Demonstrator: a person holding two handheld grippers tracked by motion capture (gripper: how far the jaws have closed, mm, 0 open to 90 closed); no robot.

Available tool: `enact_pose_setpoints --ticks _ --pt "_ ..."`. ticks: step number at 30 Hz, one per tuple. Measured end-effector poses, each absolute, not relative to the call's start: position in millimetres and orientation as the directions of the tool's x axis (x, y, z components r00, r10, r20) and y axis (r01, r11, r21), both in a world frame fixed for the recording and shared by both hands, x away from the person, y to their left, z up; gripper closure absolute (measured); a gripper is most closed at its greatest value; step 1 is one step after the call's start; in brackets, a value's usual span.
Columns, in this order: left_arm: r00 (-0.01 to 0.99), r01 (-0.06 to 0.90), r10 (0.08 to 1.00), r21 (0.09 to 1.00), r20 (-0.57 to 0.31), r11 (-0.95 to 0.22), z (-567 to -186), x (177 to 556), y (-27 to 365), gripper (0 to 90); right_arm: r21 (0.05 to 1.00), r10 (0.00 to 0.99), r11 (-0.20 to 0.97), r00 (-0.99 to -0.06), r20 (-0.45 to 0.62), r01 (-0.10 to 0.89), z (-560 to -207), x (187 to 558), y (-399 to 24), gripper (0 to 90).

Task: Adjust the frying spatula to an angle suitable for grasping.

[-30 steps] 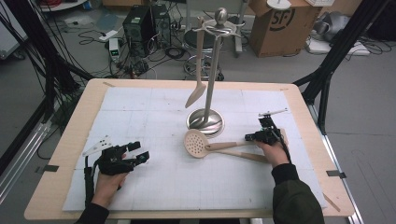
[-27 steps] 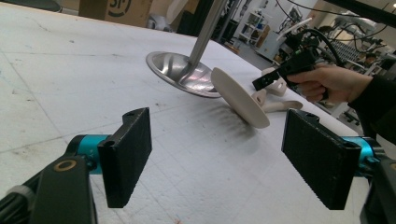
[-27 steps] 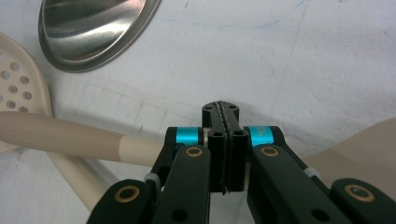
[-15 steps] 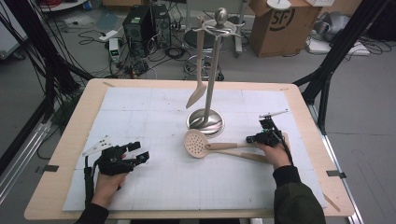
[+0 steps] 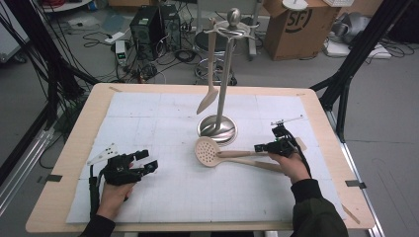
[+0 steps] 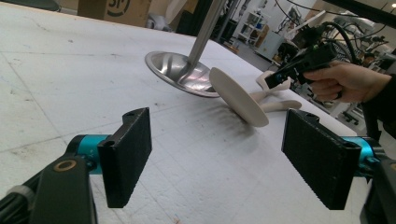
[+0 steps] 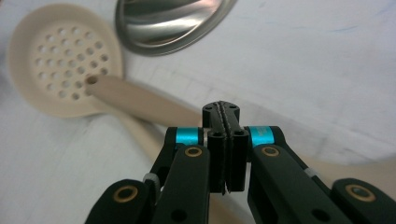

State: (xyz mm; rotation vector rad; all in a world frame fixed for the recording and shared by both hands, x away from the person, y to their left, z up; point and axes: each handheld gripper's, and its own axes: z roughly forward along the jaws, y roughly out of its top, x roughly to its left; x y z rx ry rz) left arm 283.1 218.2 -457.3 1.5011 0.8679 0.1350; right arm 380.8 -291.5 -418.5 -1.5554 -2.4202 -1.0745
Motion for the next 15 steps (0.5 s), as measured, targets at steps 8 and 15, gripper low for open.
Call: enact_pose_setpoints --ticks 8,15 --pt "0.703 0.428 0.578 0.896 -0.415 0.123 -457.3 283.1 218.4 24.8 0.536 0.765 0.26 -0.51 0.392 0.803 -414.5 378.4 -291.1 86.1" --pt "0.704 0.427 0.577 0.896 -0.414 0.122 -457.3 283.2 218.7 24.9 0.54 0.757 0.247 -0.508 0.411 0.805 -415.0 379.3 -294.1 85.9"
